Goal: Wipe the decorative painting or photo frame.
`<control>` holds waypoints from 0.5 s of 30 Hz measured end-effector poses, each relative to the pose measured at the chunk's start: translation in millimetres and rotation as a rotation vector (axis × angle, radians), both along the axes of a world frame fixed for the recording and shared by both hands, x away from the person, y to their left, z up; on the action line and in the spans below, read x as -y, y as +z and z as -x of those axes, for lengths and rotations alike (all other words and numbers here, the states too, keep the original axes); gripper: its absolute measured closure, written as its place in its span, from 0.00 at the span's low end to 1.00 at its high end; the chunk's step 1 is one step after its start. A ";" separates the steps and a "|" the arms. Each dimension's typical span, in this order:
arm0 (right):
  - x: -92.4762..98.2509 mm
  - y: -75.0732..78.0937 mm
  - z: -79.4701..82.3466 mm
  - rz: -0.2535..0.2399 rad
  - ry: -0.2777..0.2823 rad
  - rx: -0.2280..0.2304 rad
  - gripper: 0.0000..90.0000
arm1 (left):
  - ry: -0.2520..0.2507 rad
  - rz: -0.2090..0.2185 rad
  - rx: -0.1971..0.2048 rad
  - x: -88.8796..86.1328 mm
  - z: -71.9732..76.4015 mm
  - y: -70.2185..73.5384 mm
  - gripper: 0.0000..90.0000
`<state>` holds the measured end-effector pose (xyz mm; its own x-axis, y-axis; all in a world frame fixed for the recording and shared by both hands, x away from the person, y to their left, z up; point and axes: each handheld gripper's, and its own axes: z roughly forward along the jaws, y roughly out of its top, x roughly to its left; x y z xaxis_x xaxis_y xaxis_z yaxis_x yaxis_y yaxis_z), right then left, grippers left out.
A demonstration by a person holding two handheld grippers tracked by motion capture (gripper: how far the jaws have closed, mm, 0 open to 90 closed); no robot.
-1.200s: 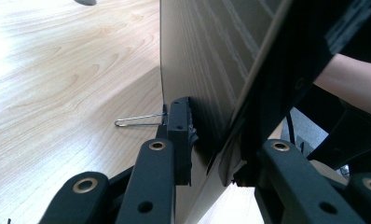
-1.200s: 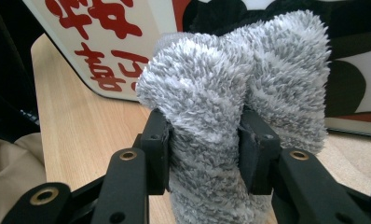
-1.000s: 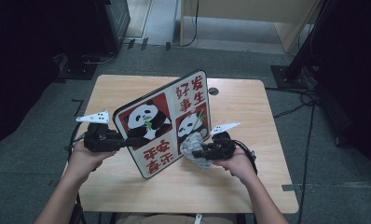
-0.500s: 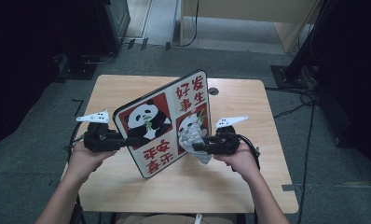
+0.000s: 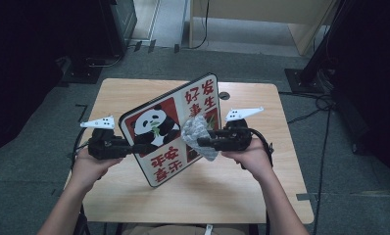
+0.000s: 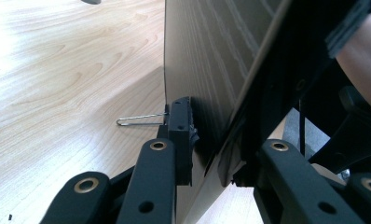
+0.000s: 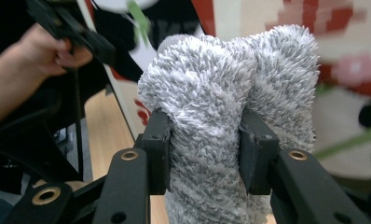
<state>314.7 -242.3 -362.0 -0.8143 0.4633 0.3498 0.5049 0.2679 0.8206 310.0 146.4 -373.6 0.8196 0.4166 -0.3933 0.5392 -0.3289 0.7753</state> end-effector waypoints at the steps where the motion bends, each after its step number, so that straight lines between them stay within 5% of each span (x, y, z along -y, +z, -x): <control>1: -0.7 4.5 0.1 -0.005 0.000 0.002 0.68 | -0.001 0.001 0.000 0.0 -0.2 -0.1 0.83; 15: -17.0 69.4 -11.9 -0.031 0.017 0.121 0.68 | -0.006 0.009 -0.005 -0.5 -0.8 -0.7 0.83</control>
<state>326.6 -225.3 -292.6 -0.8590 0.4394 0.2627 0.3974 0.2489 0.8833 310.8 146.9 -374.3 0.8201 0.4079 -0.4013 0.5412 -0.3255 0.7753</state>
